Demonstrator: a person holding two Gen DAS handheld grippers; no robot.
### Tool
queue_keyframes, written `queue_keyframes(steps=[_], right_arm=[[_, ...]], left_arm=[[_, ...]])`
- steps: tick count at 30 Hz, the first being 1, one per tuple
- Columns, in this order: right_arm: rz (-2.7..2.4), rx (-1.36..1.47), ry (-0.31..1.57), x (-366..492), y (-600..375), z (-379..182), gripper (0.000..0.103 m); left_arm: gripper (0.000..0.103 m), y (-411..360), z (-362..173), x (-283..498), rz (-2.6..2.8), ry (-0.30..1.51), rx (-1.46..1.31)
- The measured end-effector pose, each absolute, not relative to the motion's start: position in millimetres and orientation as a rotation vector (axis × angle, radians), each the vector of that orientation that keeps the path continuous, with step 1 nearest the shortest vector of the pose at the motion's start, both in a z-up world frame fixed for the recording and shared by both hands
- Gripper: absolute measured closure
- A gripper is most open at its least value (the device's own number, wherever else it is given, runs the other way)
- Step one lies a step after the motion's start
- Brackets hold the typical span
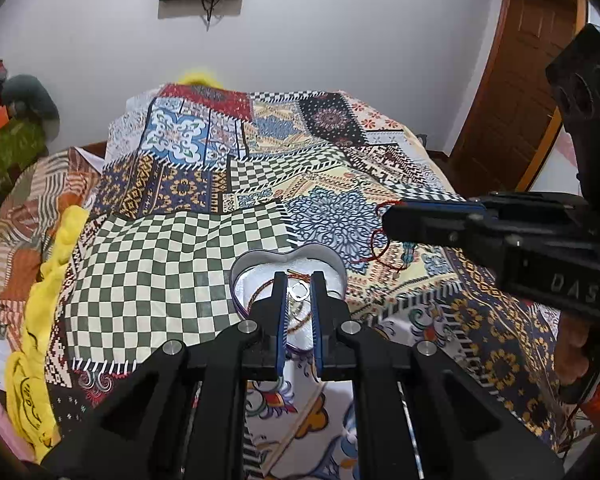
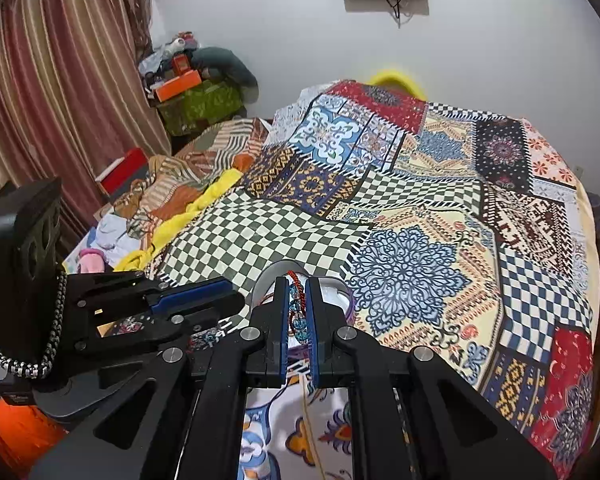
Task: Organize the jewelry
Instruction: 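Carry the strand and silver ring over the purple heart tin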
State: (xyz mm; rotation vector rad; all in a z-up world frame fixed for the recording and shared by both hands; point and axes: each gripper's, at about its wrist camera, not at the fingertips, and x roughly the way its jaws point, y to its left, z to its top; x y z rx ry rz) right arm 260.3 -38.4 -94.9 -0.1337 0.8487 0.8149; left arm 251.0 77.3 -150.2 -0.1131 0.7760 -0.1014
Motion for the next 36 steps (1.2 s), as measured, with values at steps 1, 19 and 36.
queue_keyframes(steps=[1, 19, 36], right_arm=[[0.817, -0.136, 0.857, 263, -36, -97, 0.096], [0.792, -0.165, 0.982, 292, -19, -137, 0.096], [0.819, -0.242, 1.015, 286, -4, -152, 0.096]], left_arm=[[0.094, 78, -152, 254, -0.102, 0.781, -0.115], [0.094, 91, -190, 294, -0.119, 0.887, -0.102], [0.073, 114, -181, 273, -0.076, 0.888, -0.140]])
